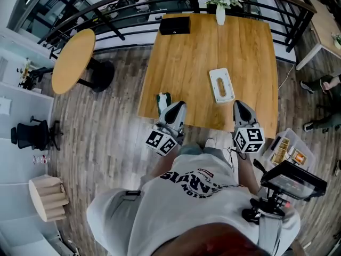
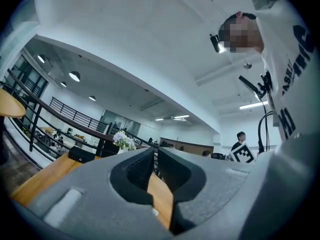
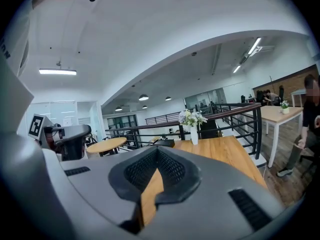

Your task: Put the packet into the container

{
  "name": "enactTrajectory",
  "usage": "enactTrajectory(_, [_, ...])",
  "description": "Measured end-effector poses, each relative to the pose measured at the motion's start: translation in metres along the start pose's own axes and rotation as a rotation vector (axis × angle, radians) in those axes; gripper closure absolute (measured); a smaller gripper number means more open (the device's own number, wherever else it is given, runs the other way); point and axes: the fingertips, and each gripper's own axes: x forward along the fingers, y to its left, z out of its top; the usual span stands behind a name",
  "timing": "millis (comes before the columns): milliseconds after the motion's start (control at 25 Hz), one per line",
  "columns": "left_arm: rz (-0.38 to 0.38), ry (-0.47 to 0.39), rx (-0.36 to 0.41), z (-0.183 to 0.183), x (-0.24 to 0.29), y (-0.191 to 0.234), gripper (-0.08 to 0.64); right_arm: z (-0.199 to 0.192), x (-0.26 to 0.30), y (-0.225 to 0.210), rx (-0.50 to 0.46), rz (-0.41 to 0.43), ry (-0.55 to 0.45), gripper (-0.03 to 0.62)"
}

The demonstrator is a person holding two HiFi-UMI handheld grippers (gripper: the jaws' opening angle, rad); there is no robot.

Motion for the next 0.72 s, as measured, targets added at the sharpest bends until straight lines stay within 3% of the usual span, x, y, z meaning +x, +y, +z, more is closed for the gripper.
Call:
enactTrajectory(200, [0.013,0.015,0.024,-0.001,0.007,0.008,0.554,0.01,0.009,0.009,-0.017,0.024,-0.016,0.584])
enactTrajectory(480, [-0.026,-0.012,0.034,0.009,0.016,0.015,0.554,0.017,0.014,0.02,-0.031,0.019,-0.017,0.584])
enactTrajectory(720, [-0.044,-0.014,0.033,0.013,0.018,0.028,0.516,0.02,0.021,0.026,-0.034,-0.001,-0.017,0.584])
